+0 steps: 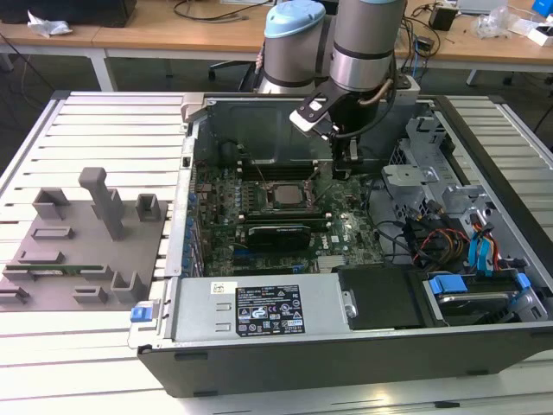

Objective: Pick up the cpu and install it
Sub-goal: 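Close the cpu cover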

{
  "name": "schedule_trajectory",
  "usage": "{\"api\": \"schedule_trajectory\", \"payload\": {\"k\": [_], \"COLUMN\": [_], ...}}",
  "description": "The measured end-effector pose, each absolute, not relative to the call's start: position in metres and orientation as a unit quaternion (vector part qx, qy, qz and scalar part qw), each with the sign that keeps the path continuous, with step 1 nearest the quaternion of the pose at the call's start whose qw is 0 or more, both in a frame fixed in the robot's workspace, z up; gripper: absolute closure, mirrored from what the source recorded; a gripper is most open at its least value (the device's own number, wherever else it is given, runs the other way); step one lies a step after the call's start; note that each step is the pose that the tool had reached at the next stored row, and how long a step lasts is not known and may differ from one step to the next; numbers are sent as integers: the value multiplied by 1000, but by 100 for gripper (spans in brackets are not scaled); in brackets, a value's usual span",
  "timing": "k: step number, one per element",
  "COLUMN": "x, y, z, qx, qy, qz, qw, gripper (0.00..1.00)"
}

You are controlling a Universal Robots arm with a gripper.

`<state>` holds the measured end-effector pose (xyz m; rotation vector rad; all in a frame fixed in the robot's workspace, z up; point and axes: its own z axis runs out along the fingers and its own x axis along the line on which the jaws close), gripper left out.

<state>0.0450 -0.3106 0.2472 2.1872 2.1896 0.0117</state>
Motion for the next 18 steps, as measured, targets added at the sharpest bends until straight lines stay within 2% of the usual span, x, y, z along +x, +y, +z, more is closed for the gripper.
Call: {"api": "schedule_trajectory", "payload": {"k": [18], "x": [22], "y": [-309], "z": [247], "qx": [706], "qy": [707], "qz": [10], "qw": [29], "gripper": [89]}}
